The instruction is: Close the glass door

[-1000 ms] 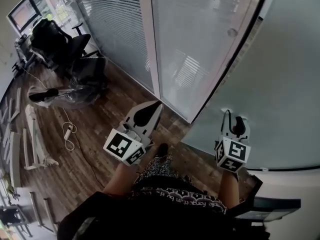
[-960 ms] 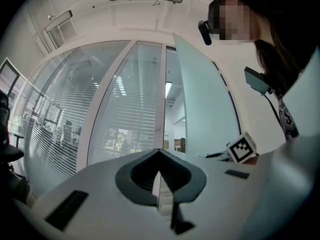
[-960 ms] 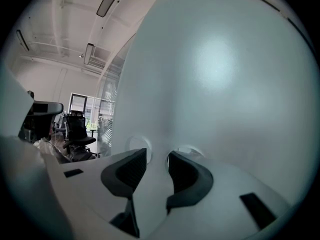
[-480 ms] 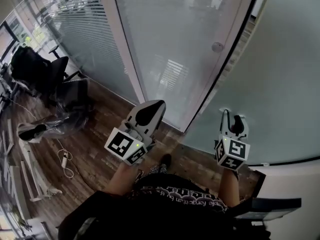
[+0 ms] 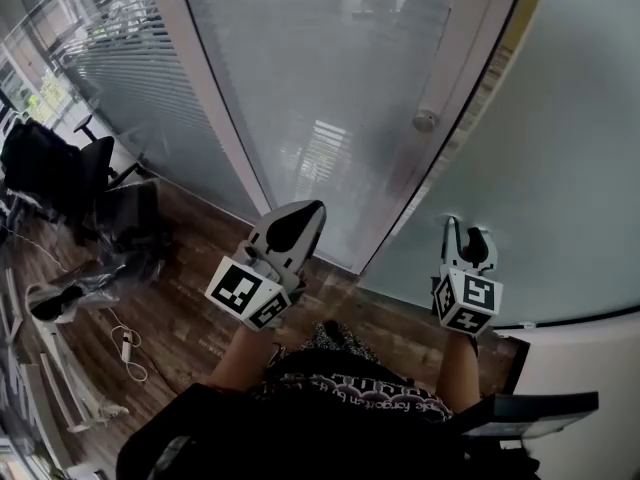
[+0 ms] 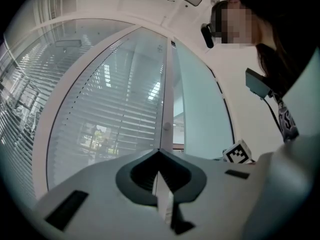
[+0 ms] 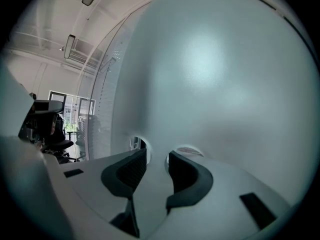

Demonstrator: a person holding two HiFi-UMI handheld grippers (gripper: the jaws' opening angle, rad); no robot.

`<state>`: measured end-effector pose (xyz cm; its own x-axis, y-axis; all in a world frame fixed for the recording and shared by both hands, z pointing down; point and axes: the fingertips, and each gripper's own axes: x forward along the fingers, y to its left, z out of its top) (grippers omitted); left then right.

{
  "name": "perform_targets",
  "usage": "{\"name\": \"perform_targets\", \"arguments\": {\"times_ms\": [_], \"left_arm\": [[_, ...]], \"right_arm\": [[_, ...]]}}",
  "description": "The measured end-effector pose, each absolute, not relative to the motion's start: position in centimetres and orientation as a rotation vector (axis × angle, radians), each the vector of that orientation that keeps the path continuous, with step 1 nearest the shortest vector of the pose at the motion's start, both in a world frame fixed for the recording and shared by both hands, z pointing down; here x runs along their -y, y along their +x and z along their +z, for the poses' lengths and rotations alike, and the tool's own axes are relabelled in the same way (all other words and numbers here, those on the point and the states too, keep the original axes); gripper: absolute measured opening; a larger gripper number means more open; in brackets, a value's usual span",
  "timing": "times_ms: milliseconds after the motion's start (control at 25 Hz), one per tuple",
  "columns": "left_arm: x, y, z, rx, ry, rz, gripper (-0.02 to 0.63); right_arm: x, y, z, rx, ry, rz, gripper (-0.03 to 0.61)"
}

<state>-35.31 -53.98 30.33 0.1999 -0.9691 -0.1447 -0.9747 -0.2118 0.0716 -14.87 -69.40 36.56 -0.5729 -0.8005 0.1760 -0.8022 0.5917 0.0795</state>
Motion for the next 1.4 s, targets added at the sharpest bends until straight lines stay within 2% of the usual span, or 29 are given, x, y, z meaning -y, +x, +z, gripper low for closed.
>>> {"name": "perform_targets", "arguments": {"times_ms": [880, 1400], "left_arm": [[58.4, -38.0, 31.1, -1.915, -2.467, 0.204, 0.002], [59.0, -39.3, 31.9, -1.919, -2.512, 0.226, 0.002]], "right_arm": [[76.8, -16.2, 36.4, 2.625, 1.444, -0.028, 0.138], [76.8, -16.4, 36.1, 2.643, 1.47, -0.05, 0.14]]}}
